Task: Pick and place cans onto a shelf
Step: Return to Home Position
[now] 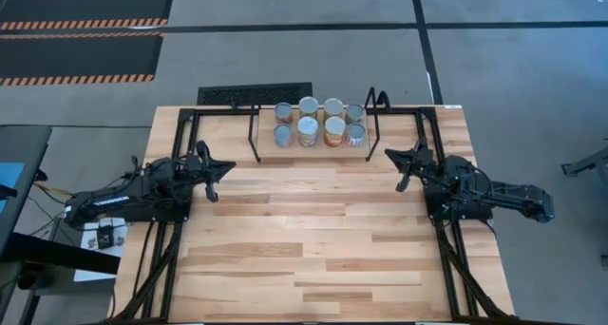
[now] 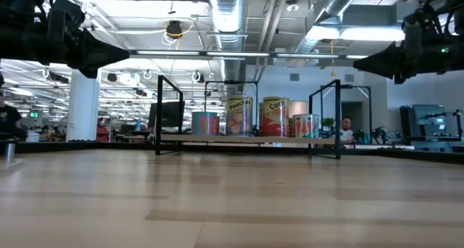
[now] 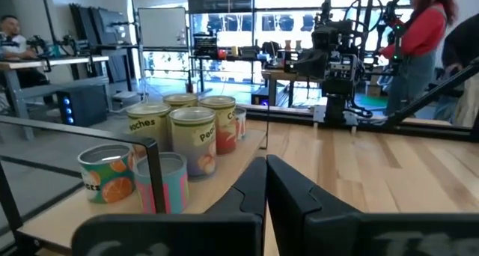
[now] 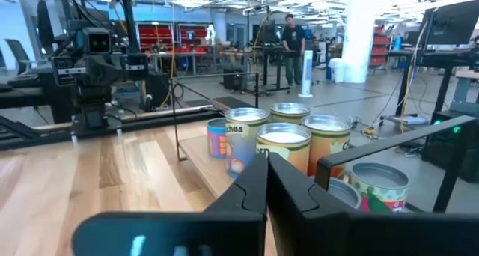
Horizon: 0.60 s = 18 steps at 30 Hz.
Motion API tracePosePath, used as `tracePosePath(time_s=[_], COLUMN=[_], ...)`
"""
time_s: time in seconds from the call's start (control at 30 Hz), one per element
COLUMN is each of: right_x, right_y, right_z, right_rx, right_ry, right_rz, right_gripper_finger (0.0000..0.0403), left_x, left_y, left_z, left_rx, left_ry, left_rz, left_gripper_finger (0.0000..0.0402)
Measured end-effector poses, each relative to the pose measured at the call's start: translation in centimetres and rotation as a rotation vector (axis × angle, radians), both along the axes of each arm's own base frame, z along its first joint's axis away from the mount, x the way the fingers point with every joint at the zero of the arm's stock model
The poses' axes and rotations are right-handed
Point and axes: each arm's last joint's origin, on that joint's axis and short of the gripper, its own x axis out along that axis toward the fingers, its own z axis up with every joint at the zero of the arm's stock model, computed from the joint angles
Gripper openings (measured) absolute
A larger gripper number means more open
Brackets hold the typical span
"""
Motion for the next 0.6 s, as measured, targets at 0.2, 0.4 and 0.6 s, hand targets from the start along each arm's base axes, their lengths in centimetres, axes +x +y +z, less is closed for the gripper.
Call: tracePosePath(time_s=[0.2, 0.4, 0.6], right_x=[0.0, 0.0, 0.0], right_y=[0.0, 0.0, 0.0], right_z=[0.0, -0.02, -0.02], right_rx=[0.0, 0.001, 0.001], right_ry=[0.0, 0.001, 0.001], right_rz=[0.0, 0.0, -0.001], right_gripper_finger=[0.0035, 0.0031, 0.0033], left_x=[0.0, 0.01, 0.01], left_y=[-0.01, -0.01, -0.01], left_z=[0.0, -0.02, -0.03], left_rx=[-0.003, 0.016, 0.011], left_ry=[0.0, 0.006, 0.004], left_rz=[-0.005, -0.004, -0.005], left_gripper_finger=[0.0, 0.0, 0.0])
